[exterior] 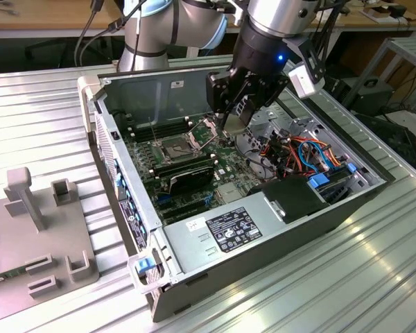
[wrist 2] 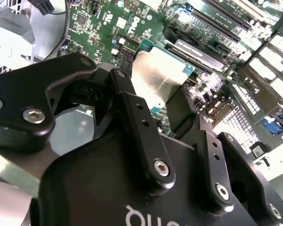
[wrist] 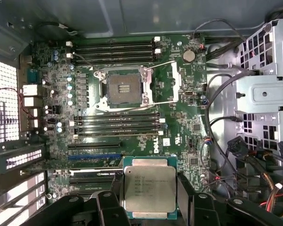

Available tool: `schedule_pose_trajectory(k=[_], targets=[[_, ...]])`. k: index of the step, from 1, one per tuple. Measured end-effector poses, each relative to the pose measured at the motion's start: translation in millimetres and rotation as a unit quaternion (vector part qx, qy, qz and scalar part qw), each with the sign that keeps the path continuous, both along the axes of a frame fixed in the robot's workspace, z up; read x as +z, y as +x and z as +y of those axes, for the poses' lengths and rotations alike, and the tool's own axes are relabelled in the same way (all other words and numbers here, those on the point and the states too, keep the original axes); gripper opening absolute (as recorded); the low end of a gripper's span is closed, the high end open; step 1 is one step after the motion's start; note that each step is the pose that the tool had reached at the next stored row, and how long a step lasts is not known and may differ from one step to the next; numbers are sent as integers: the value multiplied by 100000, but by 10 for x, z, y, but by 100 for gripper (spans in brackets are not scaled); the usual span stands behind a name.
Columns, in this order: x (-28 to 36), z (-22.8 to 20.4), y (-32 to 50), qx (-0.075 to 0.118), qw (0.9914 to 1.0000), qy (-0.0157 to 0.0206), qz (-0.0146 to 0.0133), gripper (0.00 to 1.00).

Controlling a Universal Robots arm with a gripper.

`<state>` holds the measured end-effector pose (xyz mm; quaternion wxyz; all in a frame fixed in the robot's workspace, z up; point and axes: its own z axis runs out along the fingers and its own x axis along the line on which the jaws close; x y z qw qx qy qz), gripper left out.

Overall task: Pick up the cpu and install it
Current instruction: 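Pick up the cpu and move it towards the insertion slot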

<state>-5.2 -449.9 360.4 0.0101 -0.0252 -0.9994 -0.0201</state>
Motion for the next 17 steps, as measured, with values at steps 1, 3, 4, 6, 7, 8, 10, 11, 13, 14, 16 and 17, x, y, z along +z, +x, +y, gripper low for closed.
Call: schedule_pose_trajectory(k=[1,3,4,6,7,8,10,11,13,14,16,17], targets=[[-6,0,-8,2,100000,0,3,54],[-16,0,-27,3,100000,2,3,54],[-21,0,-36,2,100000,-1,2,54],[-35,0,-61,3,100000,-2,5,54],[-39,0,-68,2,100000,-1,4,54],[-41,0,-71,4,100000,-8,5,54],[-42,0,-71,10,100000,-8,6,54],[-43,0,-72,1,100000,2,3,54],[-43,0,-72,3,100000,1,3,54],[-44,1,-72,0,100000,17,1,54],[-51,8,-73,-3,100000,66,1,54],[-55,12,-73,-1,100000,81,0,54]])
